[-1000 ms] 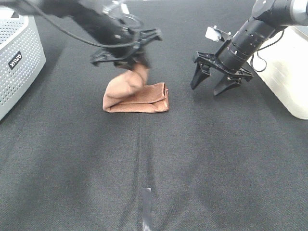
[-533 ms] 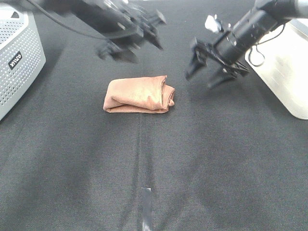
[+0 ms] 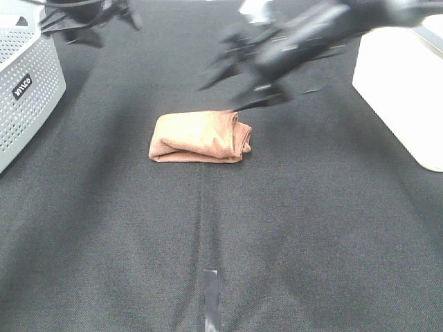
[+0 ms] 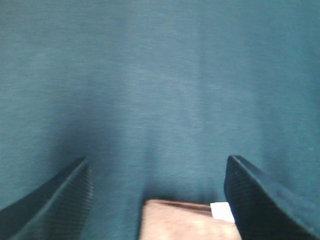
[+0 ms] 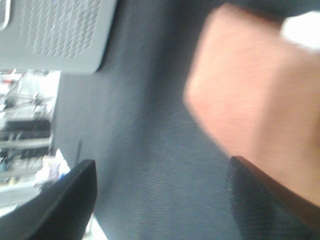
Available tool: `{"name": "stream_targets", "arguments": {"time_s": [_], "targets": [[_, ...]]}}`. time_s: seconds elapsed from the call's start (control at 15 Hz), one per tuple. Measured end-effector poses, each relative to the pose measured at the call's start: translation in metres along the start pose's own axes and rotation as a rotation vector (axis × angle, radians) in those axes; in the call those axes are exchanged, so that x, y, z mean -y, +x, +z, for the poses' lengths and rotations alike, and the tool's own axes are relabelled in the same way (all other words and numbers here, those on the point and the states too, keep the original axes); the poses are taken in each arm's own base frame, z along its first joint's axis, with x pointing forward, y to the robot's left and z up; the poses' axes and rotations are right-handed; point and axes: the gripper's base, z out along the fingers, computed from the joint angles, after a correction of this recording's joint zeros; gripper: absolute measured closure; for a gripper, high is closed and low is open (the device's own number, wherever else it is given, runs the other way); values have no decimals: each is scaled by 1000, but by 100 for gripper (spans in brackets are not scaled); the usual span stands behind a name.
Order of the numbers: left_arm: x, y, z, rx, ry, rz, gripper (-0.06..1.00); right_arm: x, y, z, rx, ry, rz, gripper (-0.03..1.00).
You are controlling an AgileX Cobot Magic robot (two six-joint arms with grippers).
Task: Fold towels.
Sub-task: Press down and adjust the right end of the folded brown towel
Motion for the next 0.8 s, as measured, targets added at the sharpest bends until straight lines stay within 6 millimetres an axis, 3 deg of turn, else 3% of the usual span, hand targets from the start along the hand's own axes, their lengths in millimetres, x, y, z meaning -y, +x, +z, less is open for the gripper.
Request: {"name": "stream_targets", "arguments": {"time_s": [0.13, 0.27, 0.53, 0.8], "targets": [[-1, 1, 0, -6, -6, 6, 25, 15, 3, 25, -19, -17, 43, 28], [-1, 2, 0, -26, -13, 6, 25, 40, 4, 31, -22, 3, 70, 28], [-2, 3, 0, -35, -19, 10, 25, 78, -2, 10, 26, 56, 124, 28], [-2, 3, 0, -38, -20, 10, 25, 87, -2, 0, 27, 108, 94, 28]]}}
